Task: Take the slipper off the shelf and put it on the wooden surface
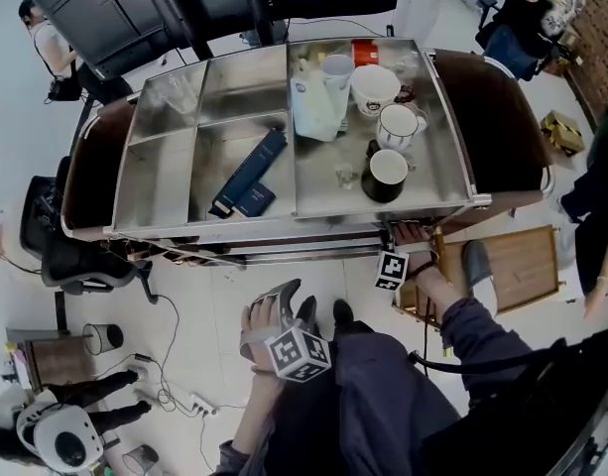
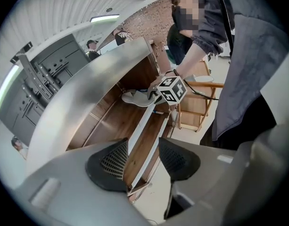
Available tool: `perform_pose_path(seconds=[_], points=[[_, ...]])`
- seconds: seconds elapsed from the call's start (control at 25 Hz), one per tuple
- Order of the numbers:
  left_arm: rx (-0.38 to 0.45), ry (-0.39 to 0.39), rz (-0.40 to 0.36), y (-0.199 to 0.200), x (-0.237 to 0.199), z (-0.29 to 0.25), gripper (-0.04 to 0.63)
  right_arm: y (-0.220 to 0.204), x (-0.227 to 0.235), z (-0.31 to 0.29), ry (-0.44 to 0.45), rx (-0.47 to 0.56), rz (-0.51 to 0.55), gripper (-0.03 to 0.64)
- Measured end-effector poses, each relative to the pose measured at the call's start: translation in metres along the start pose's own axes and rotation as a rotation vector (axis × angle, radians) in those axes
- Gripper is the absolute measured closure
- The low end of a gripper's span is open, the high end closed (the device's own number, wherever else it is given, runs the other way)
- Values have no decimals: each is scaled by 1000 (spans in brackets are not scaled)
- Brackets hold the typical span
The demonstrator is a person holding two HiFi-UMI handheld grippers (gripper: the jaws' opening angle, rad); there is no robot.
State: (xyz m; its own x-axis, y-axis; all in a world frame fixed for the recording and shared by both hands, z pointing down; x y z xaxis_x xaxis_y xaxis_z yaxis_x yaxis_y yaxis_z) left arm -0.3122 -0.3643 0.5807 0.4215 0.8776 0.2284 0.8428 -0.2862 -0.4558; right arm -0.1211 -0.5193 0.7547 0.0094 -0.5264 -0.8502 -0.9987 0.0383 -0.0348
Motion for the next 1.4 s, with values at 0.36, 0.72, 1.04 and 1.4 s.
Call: perform_pose_path(seconds=[0.36,0.72,1.04,1.4], points=[[-24,23,56,5,19,-2,376,-2,33,11,-111,51,-49,565],[-24,6,58,5,64,4,376,8,56,85,-218,146,-137,581],[51,33,1,17,144,21,376,1,65,211,-367,219,-161,589],[113,-43,-8,35,316,45,376,-56,29,389,-436,229,-141,591]])
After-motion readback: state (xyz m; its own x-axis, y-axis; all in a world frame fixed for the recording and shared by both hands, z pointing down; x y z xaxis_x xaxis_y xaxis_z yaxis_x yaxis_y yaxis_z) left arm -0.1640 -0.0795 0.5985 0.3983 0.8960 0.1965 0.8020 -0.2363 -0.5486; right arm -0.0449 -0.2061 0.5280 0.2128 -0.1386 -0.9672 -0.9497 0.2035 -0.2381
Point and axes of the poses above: the fingertips, and each gripper's own axes: z backward along the fingers, x to its right, y out of its top, the point moved 1 cm from there along z, backward along the fingers, and after that the axes turned 13 degrees about -y, right-handed, at the moved point
